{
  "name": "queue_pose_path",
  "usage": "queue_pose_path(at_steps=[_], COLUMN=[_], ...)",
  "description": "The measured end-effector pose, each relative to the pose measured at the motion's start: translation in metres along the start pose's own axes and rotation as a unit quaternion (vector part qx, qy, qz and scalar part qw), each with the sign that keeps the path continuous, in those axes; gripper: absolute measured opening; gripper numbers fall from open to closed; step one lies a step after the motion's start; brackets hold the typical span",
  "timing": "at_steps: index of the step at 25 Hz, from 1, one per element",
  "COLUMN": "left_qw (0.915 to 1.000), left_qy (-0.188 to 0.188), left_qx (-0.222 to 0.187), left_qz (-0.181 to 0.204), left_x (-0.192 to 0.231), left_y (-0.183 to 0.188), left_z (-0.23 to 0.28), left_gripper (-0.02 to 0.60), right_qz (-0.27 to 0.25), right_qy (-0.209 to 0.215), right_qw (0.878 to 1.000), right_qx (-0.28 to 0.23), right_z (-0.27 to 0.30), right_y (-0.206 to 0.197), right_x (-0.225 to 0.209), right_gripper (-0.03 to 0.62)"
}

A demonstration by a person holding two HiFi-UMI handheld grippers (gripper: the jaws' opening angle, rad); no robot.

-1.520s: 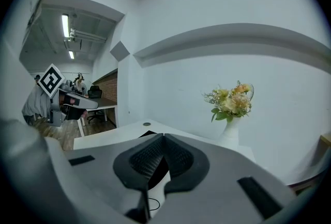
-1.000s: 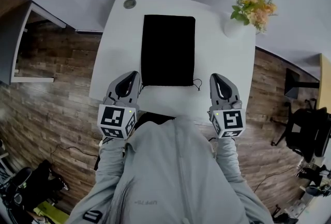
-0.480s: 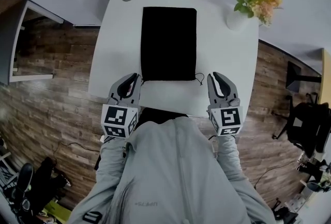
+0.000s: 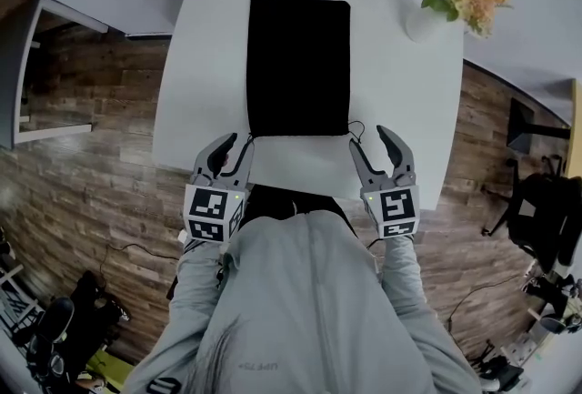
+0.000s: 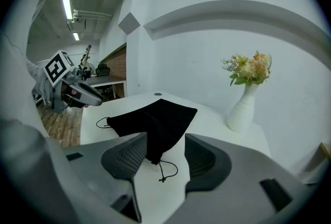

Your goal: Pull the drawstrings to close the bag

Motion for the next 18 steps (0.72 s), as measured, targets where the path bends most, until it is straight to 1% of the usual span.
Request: queue_pose_path(at_steps=[4, 9, 12, 15, 18], left_qw=[0.9995, 0.9982, 0.9975, 0.9971, 0.9966], left_qy=[-0.008, -0.017, -0.018, -0.016, -0.013], left_qx=[0.029, 0.058, 0.068, 0.074, 0.080], left_qz=[0.001, -0.004, -0.004, -0.005, -0.007], left_x=[0.003, 0.004, 0.006, 0.008, 0.011], left_y=[-0.016, -0.032, -0.039, -0.045, -0.050], left_z=[0.009, 0.025, 0.032, 0.036, 0.040], left_gripper=[0.148, 0.160, 0.160, 0.160, 0.160], right_qz=[0.004, -0.004, -0.012, -0.023, -0.027], right_qy=[-0.006, -0.009, -0.007, -0.008, -0.008], right_qw=[1.000, 0.999, 0.998, 0.998, 0.997], right_qx=[0.015, 0.044, 0.057, 0.066, 0.071], right_z=[0.007, 0.016, 0.021, 0.027, 0.031], right_y=[-0.011, -0.027, -0.035, -0.041, -0.045], right_x=[0.000, 0.004, 0.006, 0.008, 0.009], right_gripper=[0.219, 0.222, 0.220, 0.193, 0.189])
Point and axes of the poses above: the fingertips, and each gripper's own axes: z forward along the fingers, x to its left, y out of its top, the point moved 9 cm from there along -z, backward along the fingers, and after that the axes turned 3 degrees about -z, right-handed, at the moved point
